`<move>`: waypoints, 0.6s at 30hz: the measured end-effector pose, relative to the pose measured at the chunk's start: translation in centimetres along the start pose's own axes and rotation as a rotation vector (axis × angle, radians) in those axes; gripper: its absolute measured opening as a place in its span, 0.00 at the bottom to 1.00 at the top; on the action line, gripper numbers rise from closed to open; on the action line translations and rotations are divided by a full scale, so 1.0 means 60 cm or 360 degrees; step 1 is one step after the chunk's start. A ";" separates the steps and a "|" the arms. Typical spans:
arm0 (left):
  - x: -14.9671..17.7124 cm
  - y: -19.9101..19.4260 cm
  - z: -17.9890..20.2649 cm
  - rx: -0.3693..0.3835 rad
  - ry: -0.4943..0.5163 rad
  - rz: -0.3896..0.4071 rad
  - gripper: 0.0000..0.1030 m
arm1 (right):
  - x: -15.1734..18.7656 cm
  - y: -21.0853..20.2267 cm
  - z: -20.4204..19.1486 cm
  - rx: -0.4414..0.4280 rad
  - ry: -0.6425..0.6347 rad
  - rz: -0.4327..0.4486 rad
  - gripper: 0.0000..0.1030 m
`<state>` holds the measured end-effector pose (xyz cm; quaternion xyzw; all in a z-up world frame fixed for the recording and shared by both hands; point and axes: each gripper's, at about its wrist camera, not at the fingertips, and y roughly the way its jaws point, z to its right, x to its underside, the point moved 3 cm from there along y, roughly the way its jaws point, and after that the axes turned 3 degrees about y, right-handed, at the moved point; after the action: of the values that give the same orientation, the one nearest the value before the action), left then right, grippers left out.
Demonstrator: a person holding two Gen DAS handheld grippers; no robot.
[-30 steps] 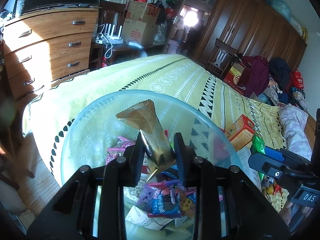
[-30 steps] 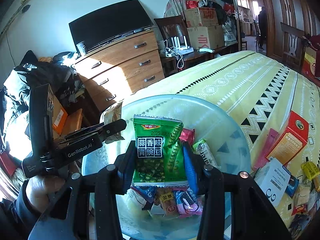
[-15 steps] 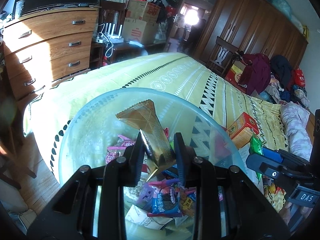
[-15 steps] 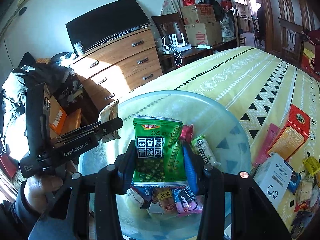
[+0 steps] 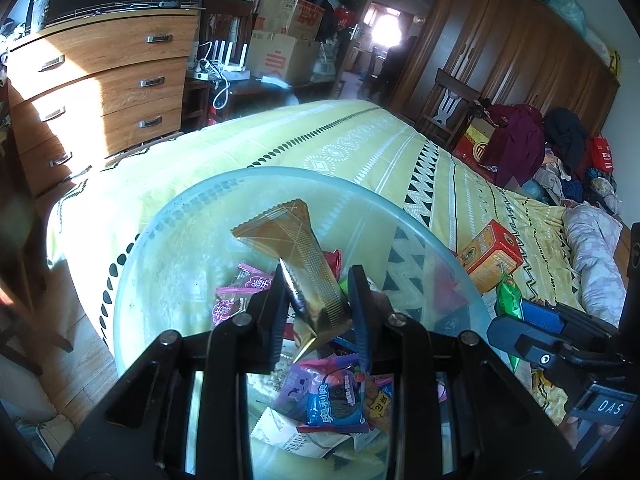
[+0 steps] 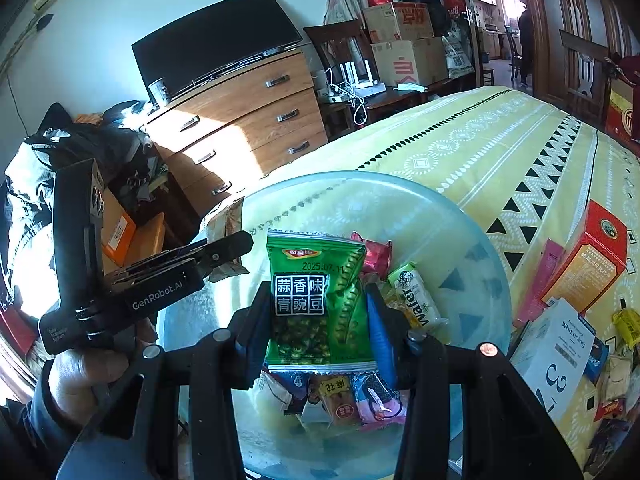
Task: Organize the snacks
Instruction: 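Lower both snacks into the clear bowl and open both tools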
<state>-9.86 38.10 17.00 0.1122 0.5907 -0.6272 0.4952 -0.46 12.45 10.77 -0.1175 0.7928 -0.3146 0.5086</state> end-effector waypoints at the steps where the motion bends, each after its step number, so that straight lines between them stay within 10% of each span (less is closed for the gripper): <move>1: 0.001 0.001 -0.001 -0.0001 -0.0001 -0.0003 0.29 | 0.001 0.002 -0.001 0.0001 -0.0001 -0.0003 0.47; 18: 0.005 0.004 -0.004 0.0006 -0.0016 -0.0015 0.29 | 0.014 0.018 -0.001 -0.0007 0.0007 -0.0039 0.47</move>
<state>-9.93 38.18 16.56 0.1072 0.5875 -0.6313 0.4948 -0.73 12.89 9.48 -0.1276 0.7931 -0.3192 0.5028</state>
